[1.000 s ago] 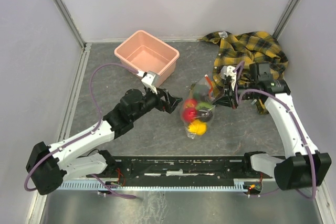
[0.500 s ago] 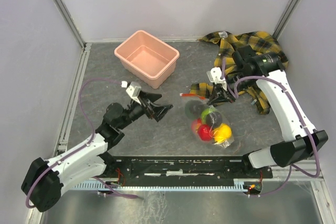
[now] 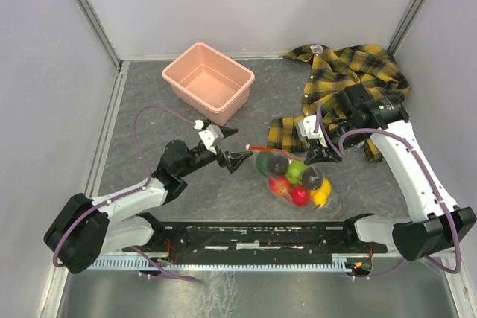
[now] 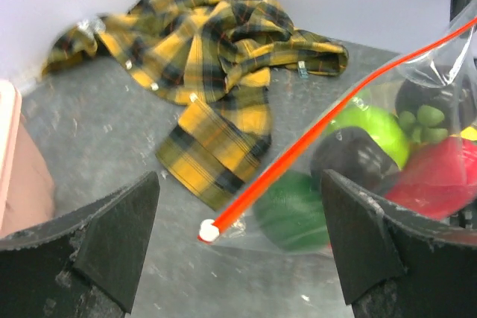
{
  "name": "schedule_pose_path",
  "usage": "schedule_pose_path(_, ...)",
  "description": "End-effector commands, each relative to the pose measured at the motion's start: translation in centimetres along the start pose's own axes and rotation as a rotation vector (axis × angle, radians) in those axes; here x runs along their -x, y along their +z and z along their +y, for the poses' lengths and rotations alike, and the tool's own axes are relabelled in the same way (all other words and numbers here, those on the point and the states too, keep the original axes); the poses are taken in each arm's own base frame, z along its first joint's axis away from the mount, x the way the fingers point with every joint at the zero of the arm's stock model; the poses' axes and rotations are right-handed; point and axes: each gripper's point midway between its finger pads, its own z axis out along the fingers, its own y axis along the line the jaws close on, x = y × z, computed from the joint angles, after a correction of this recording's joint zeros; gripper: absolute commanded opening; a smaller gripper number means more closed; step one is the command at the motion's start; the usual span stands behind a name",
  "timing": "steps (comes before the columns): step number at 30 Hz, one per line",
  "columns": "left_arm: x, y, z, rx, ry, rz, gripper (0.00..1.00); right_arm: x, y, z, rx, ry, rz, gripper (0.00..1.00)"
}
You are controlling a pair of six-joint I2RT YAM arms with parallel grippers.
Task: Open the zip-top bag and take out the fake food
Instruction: Adjust the zipper food storage bag at the center of the board.
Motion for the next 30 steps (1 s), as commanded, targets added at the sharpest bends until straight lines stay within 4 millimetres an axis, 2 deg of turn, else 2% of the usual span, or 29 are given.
schedule_pose_path(1, 2.0, 2.3, -0.7, -0.184, 0.391, 0.018, 0.92, -1.2, 0.2, -0.6, -0.042, 0.016, 0.003, 0.02)
schedule_pose_path(2, 0.8, 2.6, -1.5, -0.270, 0.405, 0.076, 0.90, -1.3, 0.2, -0.5, -0.043, 0.021, -0.006, 0.02)
schedule_pose_path(5, -0.5, 2.9, -3.8, -0.483, 0.416, 0.133, 0.83, -1.5, 0.0, -0.4, -0.051, 0.026, -0.020, 0.02)
schedule_pose_path(9, -2.3, 3.5, -3.4, -0.525, 0.470, 0.175, 0.82, -1.2, -0.1, 0.2, -0.043, 0.016, -0.046, 0.02)
schedule_pose_path(12, -3.3, 4.7, -3.5, -0.610, 0.447, 0.218, 0.81, -1.0, -0.1, 0.5, -0.030, 0.014, -0.059, 0.02)
schedule_pose_path(18, -4.6, 5.9, -4.2, -0.744, 0.373, 0.282, 0.69, -0.6, 0.0, 0.9, -0.017, 0.015, -0.083, 0.02)
schedule_pose_path(20, -5.2, 5.8, -4.4, -0.769, 0.340, 0.303, 0.62, -0.5, 0.0, 0.8, -0.016, 0.013, -0.086, 0.02)
schedule_pose_path(23, -5.4, 5.6, -4.8, -0.795, 0.309, 0.315, 0.44, -0.5, 0.0, 0.7, -0.013, 0.015, -0.085, 0.02)
schedule_pose_path(25, -5.1, 5.7, -4.8, -0.795, 0.303, 0.320, 0.23, -0.5, 0.0, 0.6, -0.011, 0.021, -0.082, 0.03)
schedule_pose_path(27, -4.5, 5.6, -4.7, -0.789, 0.306, 0.322, 0.07, -0.5, -0.1, 0.5, -0.011, 0.028, -0.080, 0.03)
schedule_pose_path(30, -3.1, 5.7, -4.4, -0.748, 0.311, 0.329, 0.03, -0.6, -0.3, -0.2, -0.028, 0.052, -0.072, 0.04)
